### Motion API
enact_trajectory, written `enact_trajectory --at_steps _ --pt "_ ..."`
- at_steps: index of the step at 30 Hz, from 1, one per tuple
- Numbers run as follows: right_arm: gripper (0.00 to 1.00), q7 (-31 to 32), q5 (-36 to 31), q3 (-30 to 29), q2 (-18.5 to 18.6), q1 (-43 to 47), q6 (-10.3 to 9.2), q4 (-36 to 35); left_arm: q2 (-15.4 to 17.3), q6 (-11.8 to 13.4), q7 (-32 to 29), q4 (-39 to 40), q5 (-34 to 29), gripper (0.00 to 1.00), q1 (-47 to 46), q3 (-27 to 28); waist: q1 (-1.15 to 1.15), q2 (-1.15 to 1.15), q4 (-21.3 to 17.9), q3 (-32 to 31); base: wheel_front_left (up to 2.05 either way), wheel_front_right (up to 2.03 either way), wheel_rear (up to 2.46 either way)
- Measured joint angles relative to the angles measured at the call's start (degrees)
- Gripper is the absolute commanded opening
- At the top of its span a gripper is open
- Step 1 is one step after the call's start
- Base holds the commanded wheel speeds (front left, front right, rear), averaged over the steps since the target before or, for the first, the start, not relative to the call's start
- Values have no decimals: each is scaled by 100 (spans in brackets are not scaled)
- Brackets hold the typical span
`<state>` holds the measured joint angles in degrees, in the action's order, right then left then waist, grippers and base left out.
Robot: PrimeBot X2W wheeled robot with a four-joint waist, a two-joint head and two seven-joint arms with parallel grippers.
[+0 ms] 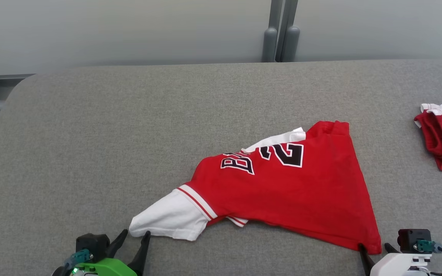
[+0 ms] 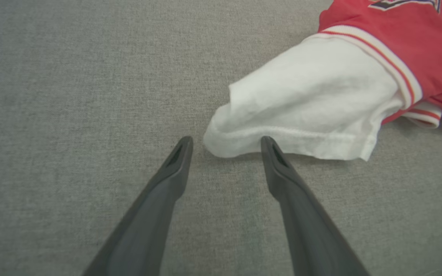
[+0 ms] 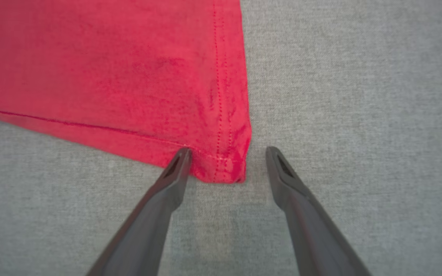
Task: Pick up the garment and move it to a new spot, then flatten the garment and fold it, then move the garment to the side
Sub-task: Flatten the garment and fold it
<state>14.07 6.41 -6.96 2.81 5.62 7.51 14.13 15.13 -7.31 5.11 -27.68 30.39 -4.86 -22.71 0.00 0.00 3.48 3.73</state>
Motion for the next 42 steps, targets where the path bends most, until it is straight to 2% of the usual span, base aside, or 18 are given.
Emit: enact_trajectory --at_steps 2,5,7,8,9,10,11,12,20,27,32,34,37,42 --pt "100 37 5 -33 1 -5 0 24 4 0 -1 22 31 87 -4 -13 0 0 0 20 0 0 0" --pt "100 46 5 -42 3 -16 0 51 5 0 -1 43 54 69 -21 -29 0 0 5 55 0 0 0" --pt "100 35 7 -54 2 -41 2 80 7 0 -2 44 93 36 -31 -24 0 0 7 80 0 0 0" --pt "93 7 20 -69 1 -58 4 101 8 0 -12 43 112 16 -38 -25 0 0 8 90 0 0 0" --pt "57 3 45 -73 1 -81 4 132 7 0 -34 44 121 0 -46 -29 0 0 10 99 0 0 0" --pt "41 -1 46 -79 2 -112 4 159 7 0 -46 44 136 0 -48 -31 0 0 12 107 0 0 0" --pt "9 -12 47 -89 3 -142 3 179 7 0 -52 43 141 0 -48 -37 0 0 14 116 0 0 0" --pt "0 -26 52 -92 4 -166 3 202 5 0 -43 52 149 0 -49 -37 0 0 17 123 0 0 0" --pt "0 -400 236 -114 0 -268 3 178 -4 0 226 389 352 0 -91 107 0 0 53 102 0 0 0" --pt "0 -315 349 -57 -1 -560 2 -831 -46 34 402 1524 861 0 -151 546 0 0 63 119 0 0 0" --pt "0 94 343 152 40 -1140 1 -1500 -55 89 147 2108 1139 0 -641 749 0 0 53 283 0 0 0" --pt "0 330 359 379 250 -1510 2 -1660 -47 130 -45 2238 1235 0 -983 804 0 0 41 391 0 0 0" --pt "0 705 722 716 531 -2260 0 -1808 -19 152 -356 2349 1384 0 -1679 899 0 0 10 605 0 0 0" --pt "0 1191 1133 1198 1219 -3746 0 -1681 192 127 -1017 2261 1617 0 -3021 978 0 0 -76 1078 0 0 0"
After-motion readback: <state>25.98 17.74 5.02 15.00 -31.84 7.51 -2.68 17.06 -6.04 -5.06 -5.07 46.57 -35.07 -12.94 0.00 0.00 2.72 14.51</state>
